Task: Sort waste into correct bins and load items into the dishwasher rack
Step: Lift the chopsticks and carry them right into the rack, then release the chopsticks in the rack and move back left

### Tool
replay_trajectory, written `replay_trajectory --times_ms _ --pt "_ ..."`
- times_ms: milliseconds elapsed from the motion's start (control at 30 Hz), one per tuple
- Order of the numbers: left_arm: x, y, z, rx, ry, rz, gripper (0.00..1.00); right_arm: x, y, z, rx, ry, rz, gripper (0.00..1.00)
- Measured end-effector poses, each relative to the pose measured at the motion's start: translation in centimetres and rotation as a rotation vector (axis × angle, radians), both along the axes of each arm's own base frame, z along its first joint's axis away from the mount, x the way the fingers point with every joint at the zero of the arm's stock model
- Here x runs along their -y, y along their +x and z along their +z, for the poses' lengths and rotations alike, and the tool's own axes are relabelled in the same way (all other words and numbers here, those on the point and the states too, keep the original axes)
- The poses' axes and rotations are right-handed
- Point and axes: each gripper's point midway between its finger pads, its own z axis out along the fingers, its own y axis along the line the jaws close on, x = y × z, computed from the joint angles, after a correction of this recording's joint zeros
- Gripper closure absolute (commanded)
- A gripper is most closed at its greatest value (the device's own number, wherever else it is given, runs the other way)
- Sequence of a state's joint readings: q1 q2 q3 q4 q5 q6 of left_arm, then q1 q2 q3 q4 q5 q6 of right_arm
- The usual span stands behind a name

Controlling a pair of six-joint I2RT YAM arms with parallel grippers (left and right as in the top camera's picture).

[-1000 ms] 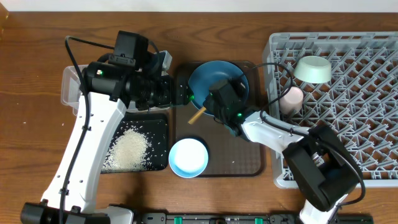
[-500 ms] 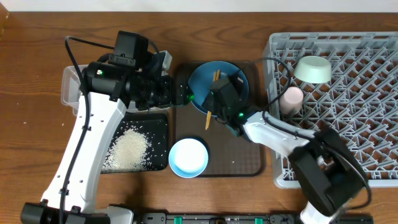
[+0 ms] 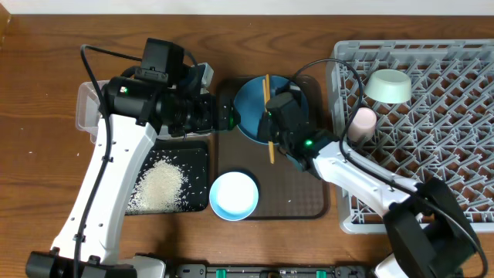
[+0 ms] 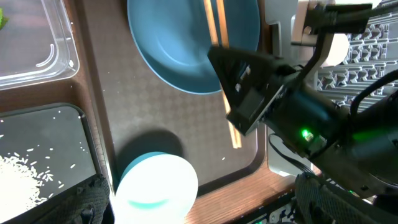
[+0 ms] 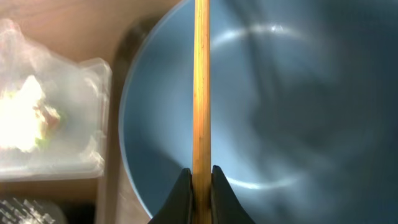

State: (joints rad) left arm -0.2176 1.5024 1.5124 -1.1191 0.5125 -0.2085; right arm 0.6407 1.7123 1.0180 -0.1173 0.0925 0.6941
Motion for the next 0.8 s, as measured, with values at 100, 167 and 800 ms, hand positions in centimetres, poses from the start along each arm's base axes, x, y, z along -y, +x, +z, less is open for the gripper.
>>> replay_trajectory --times_ms 100,167,800 --pt "0.0 0.0 0.0 0.000 0.000 0.000 0.02 1.3 -1.1 1.1 0.013 -0.093 0.087 0.99" --pt "0.0 0.0 0.0 0.000 0.000 0.000 0.02 2.4 -1.8 2.5 0.030 -0.137 0.130 0.99" --pt "0.0 0.0 0.0 0.000 0.000 0.000 0.02 19.9 -5.4 6.5 -0.093 -0.410 -0.011 0.99"
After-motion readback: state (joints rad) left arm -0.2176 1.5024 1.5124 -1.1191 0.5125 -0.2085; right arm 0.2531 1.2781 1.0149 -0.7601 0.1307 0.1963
